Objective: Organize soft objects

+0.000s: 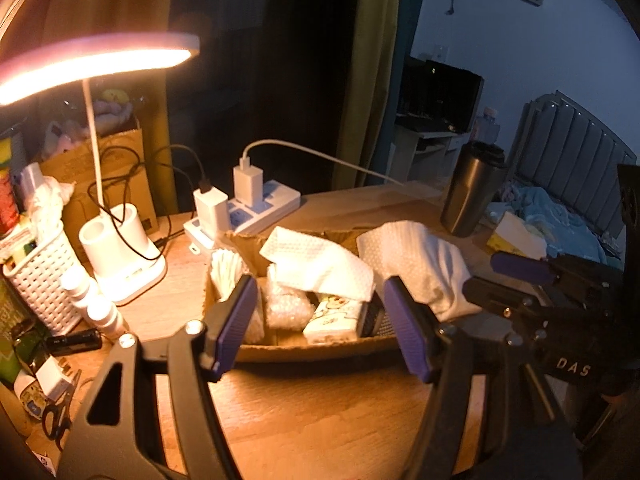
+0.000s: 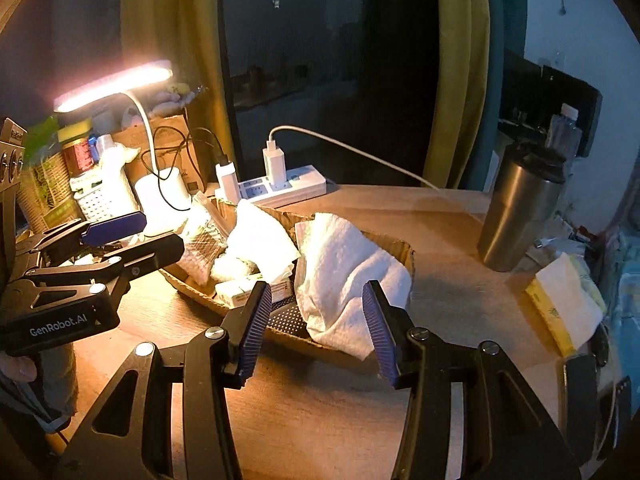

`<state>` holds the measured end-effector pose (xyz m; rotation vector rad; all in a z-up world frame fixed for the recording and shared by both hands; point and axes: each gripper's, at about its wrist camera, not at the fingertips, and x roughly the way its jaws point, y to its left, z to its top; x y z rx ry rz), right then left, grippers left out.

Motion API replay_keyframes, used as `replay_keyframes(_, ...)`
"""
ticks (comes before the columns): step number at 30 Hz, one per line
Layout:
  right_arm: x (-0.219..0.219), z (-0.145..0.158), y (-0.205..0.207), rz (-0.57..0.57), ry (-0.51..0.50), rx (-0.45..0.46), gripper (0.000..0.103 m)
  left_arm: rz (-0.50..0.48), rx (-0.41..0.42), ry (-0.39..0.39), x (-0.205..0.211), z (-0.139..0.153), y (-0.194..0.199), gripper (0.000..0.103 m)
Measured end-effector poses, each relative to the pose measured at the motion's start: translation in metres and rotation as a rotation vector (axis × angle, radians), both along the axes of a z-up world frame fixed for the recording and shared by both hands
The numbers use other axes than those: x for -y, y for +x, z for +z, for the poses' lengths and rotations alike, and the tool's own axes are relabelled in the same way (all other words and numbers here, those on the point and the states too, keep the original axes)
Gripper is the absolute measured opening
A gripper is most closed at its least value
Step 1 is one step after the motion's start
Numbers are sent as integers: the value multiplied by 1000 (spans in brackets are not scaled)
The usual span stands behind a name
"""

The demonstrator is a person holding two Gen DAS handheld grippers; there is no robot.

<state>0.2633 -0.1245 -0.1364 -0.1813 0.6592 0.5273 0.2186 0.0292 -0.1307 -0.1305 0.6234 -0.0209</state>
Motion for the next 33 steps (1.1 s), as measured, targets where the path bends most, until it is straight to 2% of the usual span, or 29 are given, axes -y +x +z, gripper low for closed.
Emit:
replay_keyframes(26,32,49,-84,-26,58,143,51,-25,160,47,25,52,-90,69)
replay_keyframes(29,37,53,-95,-31,71,160,51,-27,174,51,28,56,-101,76)
replay_keyframes(31,39,56,-104,-35,78,173,51,-29,188,51,30,59,-109,84)
replay_keyframes(33,43,59,-112,-41,86,187,51,-30,207,45,32,62,-117,85)
